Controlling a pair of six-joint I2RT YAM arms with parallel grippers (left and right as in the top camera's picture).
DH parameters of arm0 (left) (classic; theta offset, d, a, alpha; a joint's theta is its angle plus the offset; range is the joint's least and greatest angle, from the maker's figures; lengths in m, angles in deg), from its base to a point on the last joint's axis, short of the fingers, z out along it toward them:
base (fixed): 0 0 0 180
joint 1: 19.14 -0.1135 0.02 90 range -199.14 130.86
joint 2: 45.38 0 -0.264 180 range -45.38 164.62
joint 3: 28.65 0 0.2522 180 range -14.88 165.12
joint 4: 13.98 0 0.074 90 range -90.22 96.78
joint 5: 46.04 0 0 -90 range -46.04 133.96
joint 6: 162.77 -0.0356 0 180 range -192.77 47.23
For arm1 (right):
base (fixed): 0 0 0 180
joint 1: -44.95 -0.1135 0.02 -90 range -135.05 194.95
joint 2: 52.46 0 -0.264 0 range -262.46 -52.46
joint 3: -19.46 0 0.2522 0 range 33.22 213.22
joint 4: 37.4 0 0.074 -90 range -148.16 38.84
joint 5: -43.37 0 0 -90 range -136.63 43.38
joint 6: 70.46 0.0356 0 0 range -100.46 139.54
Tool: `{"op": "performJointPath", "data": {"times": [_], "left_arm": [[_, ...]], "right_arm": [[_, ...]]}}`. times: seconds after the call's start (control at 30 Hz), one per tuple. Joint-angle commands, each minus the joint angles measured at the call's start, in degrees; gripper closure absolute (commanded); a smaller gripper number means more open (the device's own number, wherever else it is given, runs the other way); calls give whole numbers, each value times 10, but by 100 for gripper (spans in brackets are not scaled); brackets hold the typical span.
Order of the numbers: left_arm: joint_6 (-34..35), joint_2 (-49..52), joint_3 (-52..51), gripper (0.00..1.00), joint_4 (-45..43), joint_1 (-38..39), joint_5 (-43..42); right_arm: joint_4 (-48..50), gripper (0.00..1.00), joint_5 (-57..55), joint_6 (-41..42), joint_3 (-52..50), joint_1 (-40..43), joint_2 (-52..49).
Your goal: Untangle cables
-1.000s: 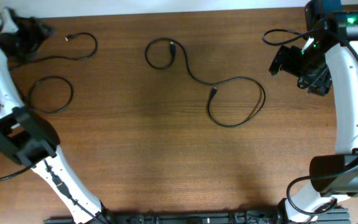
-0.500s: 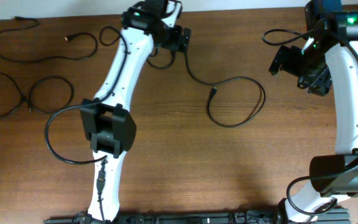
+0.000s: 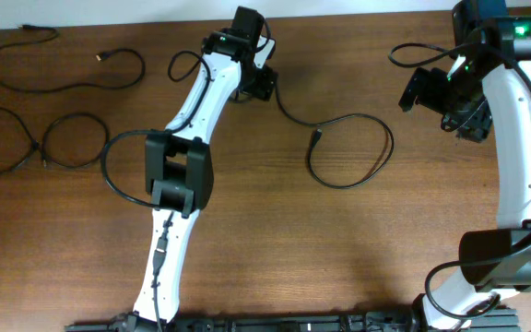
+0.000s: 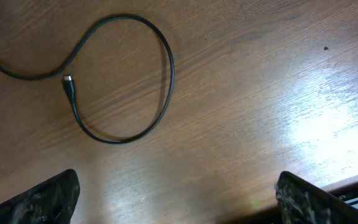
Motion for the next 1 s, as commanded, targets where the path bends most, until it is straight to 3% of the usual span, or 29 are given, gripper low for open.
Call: {"op": "performJointPath", "data": {"times": [0.0,0.07,0.2,0.23,0.27,0.47,0.6,0.7,0.97], "left_arm": [[-6,35,7,38,1,-7,-10],[-6,36,7,41,1,-11,-10],[-6,36,7,78,6,-13,-10],[-6,36,7,97,7,-13,-10],[-6,35,7,100,8,-13,-10],[42,-38,56,100,68,-11,-29],[42,-73,59,100,144,-10,-210],[42,-71,57,100,203,5,-278],[51,-65,55,100,227,104,-277]], "right_arm": [[0,2,-1,1,3,1,7],[0,2,-1,1,3,1,7],[0,2,-1,1,3,1,7],[0,2,-1,1,3,1,7],[0,2,-1,1,3,1,7],[0,2,-1,1,3,1,7],[0,2,-1,1,3,1,7],[0,2,-1,1,3,1,7],[0,2,-1,1,3,1,7]]}}
